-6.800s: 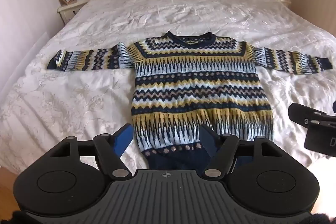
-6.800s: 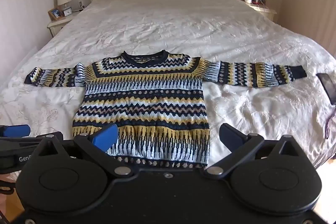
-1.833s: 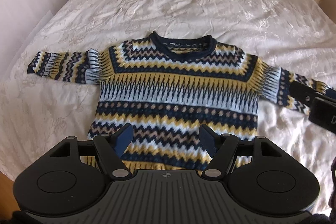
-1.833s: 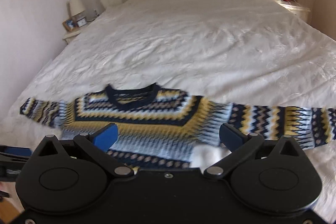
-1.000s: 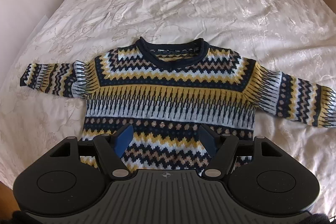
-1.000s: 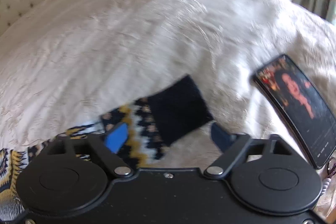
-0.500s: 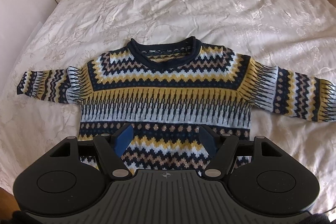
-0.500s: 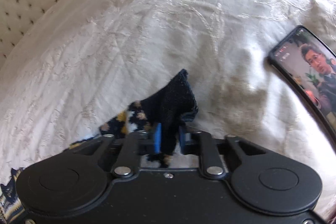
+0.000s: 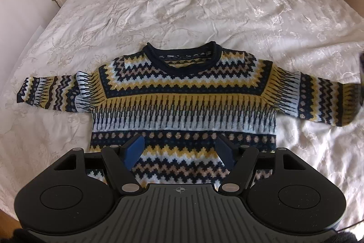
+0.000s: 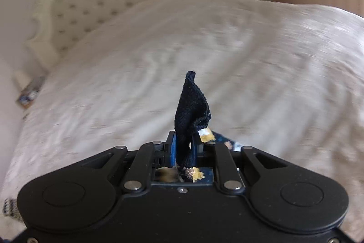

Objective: Fold small clothes
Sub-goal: 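Grasp the sweater cuff with the right gripper and lift it, then carry the held sleeve across the sweater body and release it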

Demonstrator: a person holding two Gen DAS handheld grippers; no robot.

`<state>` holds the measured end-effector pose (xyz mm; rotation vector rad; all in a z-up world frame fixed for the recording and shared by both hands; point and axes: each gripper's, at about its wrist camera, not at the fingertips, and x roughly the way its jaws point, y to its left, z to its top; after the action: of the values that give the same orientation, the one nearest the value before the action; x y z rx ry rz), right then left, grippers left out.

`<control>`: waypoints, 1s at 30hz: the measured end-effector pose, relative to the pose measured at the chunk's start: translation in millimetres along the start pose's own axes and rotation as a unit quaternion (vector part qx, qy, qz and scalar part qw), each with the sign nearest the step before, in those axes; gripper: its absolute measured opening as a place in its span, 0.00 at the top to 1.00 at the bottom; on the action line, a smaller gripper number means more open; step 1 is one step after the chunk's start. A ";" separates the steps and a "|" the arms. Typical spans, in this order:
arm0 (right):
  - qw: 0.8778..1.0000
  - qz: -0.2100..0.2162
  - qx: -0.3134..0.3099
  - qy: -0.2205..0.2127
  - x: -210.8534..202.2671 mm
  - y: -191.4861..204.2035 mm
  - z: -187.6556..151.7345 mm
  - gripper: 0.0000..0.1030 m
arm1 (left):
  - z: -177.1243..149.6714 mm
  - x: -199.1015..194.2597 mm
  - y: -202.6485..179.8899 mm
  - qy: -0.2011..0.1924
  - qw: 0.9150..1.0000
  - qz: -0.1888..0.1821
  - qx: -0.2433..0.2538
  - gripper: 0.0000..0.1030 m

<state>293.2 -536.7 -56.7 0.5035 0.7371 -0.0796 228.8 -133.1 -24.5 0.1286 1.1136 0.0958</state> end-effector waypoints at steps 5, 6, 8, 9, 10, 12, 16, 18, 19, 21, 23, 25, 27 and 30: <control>0.998 0.051 -0.028 0.004 -0.2 76.3 -8.4 0.79 | -11.3 2.8 36.1 -0.006 1.000 -0.019 -0.012 0.34; 0.997 0.062 -0.035 0.005 0.3 96.4 -12.0 0.79 | -13.6 4.0 45.2 -0.007 1.000 -0.022 -0.013 0.34; 0.996 0.078 -0.050 0.007 3.3 130.9 -20.5 0.79 | -19.5 6.7 66.0 -0.009 1.000 -0.024 -0.014 0.34; 0.995 0.085 -0.059 0.010 6.2 153.8 -25.9 0.79 | -22.8 9.1 79.9 -0.008 1.000 -0.021 -0.015 0.34; 0.994 0.091 -0.064 0.015 11.5 172.5 -30.1 0.79 | -24.6 10.8 91.8 -0.007 1.000 -0.018 -0.019 0.34; 0.991 0.108 -0.075 0.026 23.4 210.9 -42.5 0.79 | -28.6 13.5 119.3 -0.010 0.999 -0.012 -0.032 0.34; 0.983 0.134 -0.110 0.062 59.8 288.4 -80.8 0.79 | -34.3 22.2 177.0 -0.007 0.998 0.008 -0.063 0.34; 0.978 0.142 -0.126 0.084 80.1 321.5 -105.2 0.79 | -36.6 27.6 202.1 -0.004 0.997 0.015 -0.072 0.34; 0.975 0.144 -0.136 0.097 93.5 339.0 -119.7 0.79 | -37.2 31.4 215.8 -0.002 0.997 0.022 -0.076 0.34; 0.971 0.145 -0.150 0.117 109.0 363.9 -145.0 0.79 | -38.1 36.0 235.1 0.001 0.996 0.032 -0.079 0.34; 0.967 0.137 -0.160 0.140 126.6 385.1 -168.4 0.79 | -37.7 41.6 254.7 0.004 0.996 0.038 -0.078 0.34; 0.964 0.128 -0.170 0.158 135.8 401.8 -188.8 0.79 | -37.9 45.3 269.4 0.006 0.996 0.044 -0.076 0.34; 0.962 0.114 -0.182 0.170 144.4 413.5 -203.4 0.79 | -37.5 49.8 282.1 0.005 0.996 0.047 -0.075 0.34; 0.959 0.104 -0.192 0.181 154.0 426.8 -219.2 0.74 | -36.2 54.8 294.1 0.006 0.996 0.047 -0.076 0.34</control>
<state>374.6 -43.5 -120.4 0.2196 1.0253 0.3569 216.6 167.4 -44.4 0.0440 1.1089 0.2654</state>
